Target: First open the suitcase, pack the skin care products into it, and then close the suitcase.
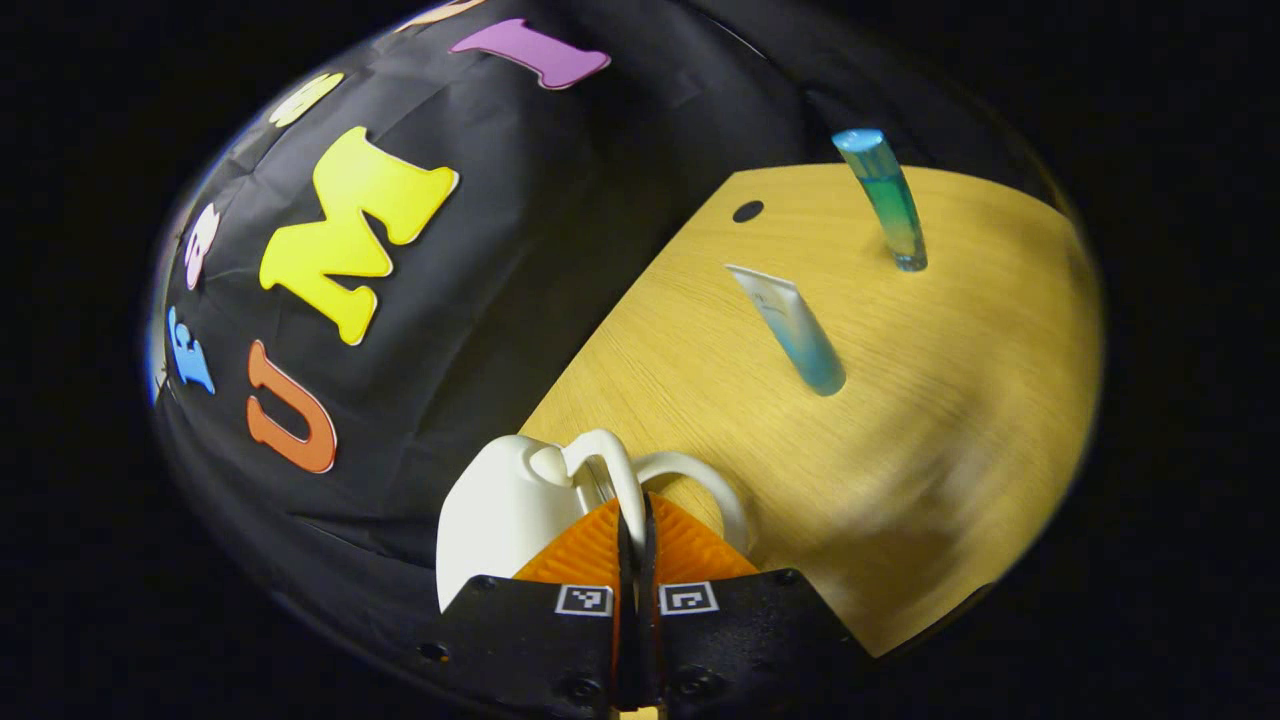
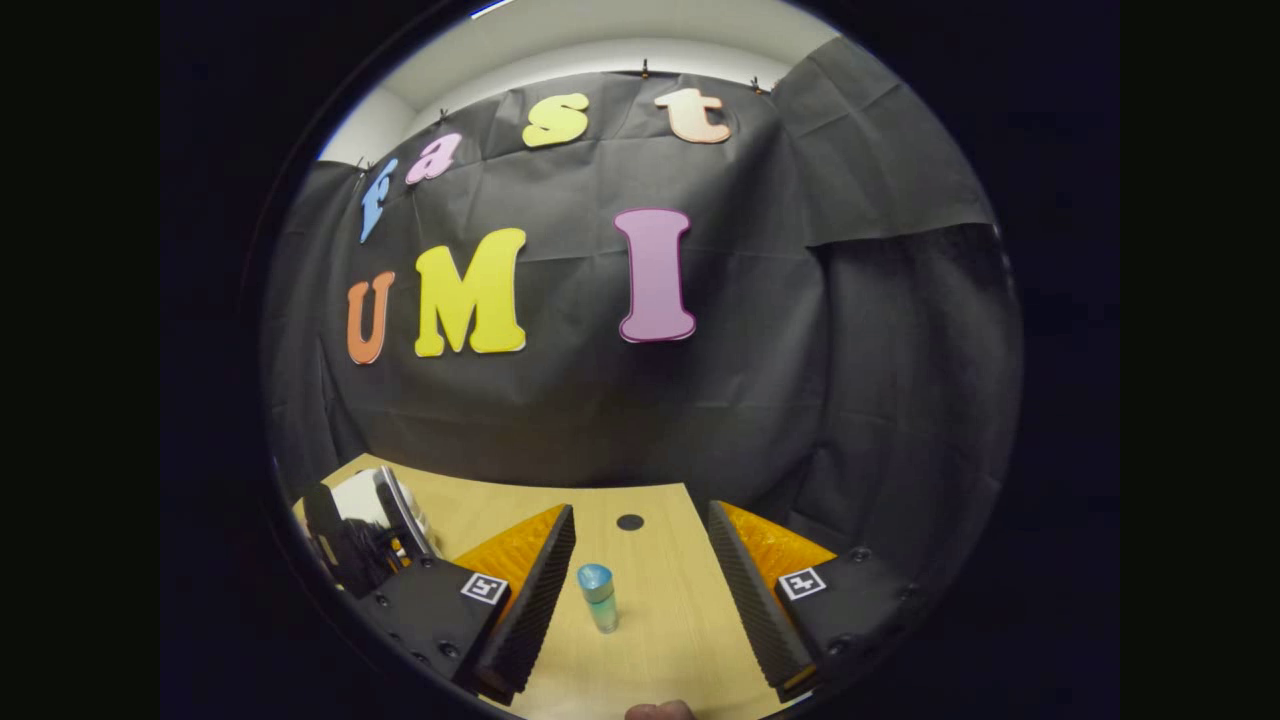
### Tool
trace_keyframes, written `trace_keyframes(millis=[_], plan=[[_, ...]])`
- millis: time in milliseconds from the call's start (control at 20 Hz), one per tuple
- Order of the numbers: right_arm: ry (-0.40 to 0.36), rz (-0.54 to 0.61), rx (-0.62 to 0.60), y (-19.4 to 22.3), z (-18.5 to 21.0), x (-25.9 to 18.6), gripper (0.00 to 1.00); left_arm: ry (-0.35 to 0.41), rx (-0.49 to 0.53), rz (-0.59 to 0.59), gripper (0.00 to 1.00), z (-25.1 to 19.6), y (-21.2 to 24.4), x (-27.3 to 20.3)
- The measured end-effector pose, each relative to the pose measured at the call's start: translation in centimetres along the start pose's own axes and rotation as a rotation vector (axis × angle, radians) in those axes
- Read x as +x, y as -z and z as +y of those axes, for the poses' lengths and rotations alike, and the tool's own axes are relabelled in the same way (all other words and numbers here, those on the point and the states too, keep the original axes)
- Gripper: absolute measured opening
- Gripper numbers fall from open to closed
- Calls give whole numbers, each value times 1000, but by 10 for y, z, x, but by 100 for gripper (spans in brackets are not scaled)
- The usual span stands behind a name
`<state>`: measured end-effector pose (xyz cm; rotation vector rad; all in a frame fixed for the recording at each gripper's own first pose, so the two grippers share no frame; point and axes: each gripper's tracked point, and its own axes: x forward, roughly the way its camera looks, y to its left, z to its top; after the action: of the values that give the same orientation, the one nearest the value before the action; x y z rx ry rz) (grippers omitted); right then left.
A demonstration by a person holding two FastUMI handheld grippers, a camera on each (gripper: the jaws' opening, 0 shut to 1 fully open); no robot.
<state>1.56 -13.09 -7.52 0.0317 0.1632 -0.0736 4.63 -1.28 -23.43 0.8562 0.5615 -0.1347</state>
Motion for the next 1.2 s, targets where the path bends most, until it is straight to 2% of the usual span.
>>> trace_keyframes(millis=[200,300,500,700,850,1000,1100,1200], plan=[[-57,-24,-36,-12,46,-6,77,-16,-141,-105,3,59,-19,-28],[-82,-32,-30,-19,71,-6,79,-13,-252,-148,3,91,-24,-41],[-112,-39,-11,-28,112,-4,79,-69,-414,-218,3,188,-9,-69],[-133,-43,-26,-34,146,-7,77,-141,-570,-234,3,291,59,-57],[-136,-38,-43,-35,166,-10,80,-179,-659,-235,2,339,117,-49],[-130,-29,-82,-35,182,-15,79,-215,-764,-215,3,363,183,-32],[-134,-26,-123,-37,194,-19,80,-224,-809,-183,3,364,224,-17],[-136,-29,-165,-41,204,-22,79,-214,-904,-154,3,365,259,3]])
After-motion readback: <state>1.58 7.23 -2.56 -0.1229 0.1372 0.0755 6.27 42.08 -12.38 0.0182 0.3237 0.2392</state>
